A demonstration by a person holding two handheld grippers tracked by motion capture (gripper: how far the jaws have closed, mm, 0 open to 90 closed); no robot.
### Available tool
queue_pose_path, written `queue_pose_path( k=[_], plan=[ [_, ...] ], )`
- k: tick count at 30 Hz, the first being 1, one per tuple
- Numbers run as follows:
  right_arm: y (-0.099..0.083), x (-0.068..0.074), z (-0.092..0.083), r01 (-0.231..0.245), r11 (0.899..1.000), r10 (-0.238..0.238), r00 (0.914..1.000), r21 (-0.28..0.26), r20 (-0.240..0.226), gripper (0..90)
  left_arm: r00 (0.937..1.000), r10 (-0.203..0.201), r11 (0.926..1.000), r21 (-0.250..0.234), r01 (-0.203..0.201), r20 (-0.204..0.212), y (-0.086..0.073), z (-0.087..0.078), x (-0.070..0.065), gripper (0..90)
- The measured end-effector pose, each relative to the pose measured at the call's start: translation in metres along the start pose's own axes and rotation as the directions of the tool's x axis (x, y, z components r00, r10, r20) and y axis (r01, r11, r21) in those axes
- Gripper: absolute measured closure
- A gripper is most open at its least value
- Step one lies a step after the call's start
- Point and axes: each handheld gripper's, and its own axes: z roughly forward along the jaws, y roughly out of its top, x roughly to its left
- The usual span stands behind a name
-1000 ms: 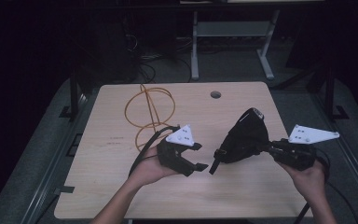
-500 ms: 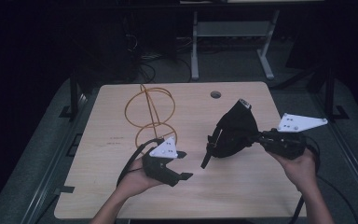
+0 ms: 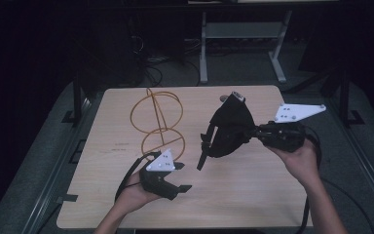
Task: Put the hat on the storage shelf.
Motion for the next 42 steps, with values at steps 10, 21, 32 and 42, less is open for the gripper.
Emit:
queue_pose_path(
  k=[10, 21, 32, 42],
  plan=[
    [0.036, 0.005, 0.024, 0.06, 0.998, -0.06, 0.9975, 0.004, -0.038, 85.7, 1.0, 0.0, 1.0, -0.009, 0.0, -0.009, -0.01, -0.001, 0.0, 27.8],
    [0.074, 0.009, 0.051, 0.105, 0.994, -0.105, 0.9906, -0.008, -0.087, 85.7, 0.9998, 0.007, 0.9998, -0.017, -0.007, -0.019, -0.016, -0.002, -0.005, 27.4],
    [0.127, 0.014, 0.09, 0.173, 0.985, -0.168, 0.9775, 0.029, -0.128, 85.7, 0.9992, 0.032, 0.9993, -0.016, -0.033, -0.022, -0.017, 0.0, -0.006, 27.3],
    [0.168, 0.013, 0.118, 0.198, 0.978, -0.187, 0.9717, 0.06, -0.144, 86.0, 0.9995, 0.028, 0.9996, -0.001, -0.028, -0.015, -0.018, 0.003, -0.006, 27.0]
  ],
)
